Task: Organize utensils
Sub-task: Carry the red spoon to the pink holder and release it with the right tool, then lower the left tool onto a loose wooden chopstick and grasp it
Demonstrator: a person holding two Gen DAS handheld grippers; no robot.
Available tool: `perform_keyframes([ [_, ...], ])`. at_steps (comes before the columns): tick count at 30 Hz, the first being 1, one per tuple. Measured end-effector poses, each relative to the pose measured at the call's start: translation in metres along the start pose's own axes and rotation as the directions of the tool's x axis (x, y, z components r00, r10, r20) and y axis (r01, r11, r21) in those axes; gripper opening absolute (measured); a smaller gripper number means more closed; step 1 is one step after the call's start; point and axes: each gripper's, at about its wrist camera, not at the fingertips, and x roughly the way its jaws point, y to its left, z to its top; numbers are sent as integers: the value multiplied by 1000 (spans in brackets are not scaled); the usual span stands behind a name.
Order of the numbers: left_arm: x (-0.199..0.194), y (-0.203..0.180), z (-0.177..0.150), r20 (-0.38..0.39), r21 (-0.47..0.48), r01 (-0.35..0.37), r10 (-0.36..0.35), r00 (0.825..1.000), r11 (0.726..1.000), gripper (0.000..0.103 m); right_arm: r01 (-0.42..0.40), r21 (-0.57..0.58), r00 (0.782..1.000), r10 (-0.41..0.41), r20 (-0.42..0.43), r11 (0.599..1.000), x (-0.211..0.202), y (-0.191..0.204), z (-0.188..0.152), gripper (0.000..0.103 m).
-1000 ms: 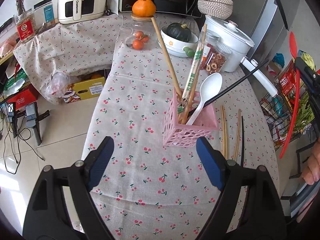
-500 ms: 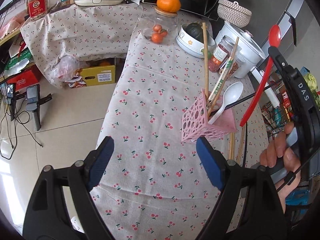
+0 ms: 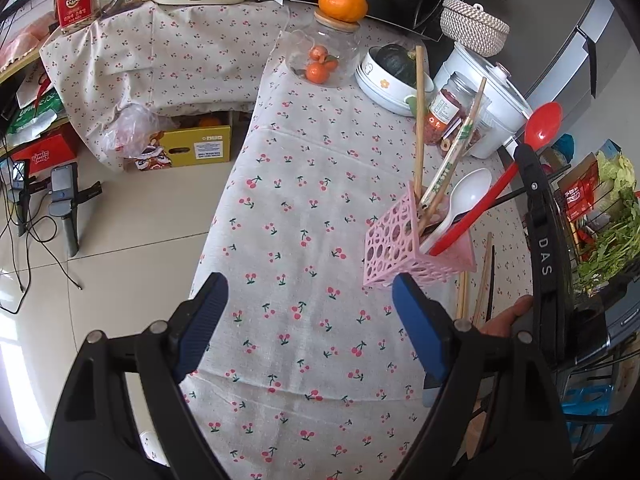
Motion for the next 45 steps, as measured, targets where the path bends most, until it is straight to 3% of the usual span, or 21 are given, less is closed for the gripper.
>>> perform_keyframes([
  [4,0,-4,-1,2,2,-1,1,1000,1000,84,-5,-4,1000,5,-18,1000,-10,-3,4,19],
  [6,0,-6,-1,3,2,-1,1,1000,1000,84,-11,1,1000,11,-16,1000,-19,-7,12,32],
  [10,-1,-10,-2,2,-2,12,-12,1000,1000,84,-19,-15,999,19,-29,1000,-36,-13,37,39],
  [15,-4,-25,-7,11,28,10,-10,1000,1000,86,-18,-50,993,12,-115,999,-51,-26,69,64],
  [21,-5,-40,-16,37,64,-30,27,999,997,96,4,-88,965,-27,-262,996,-68,-53,82,79],
  [28,2,-54,-26,39,92,-70,67,997,993,97,63,-33,923,-71,-379,997,-88,-99,80,92],
  [30,5,-61,-30,34,102,-75,72,997,992,97,86,-37,898,-94,-431,996,-86,-111,76,97],
  [35,15,-84,-44,12,174,-93,92,996,980,97,150,-15,823,-133,-552,989,-80,-146,52,98],
  [39,24,-102,-53,-3,237,-110,114,993,965,97,187,30,749,-123,-651,982,-73,-174,34,98],
  [45,37,-135,-65,-49,323,-87,109,993,943,97,229,20,665,-141,-734,973,-68,-210,18,98],
])
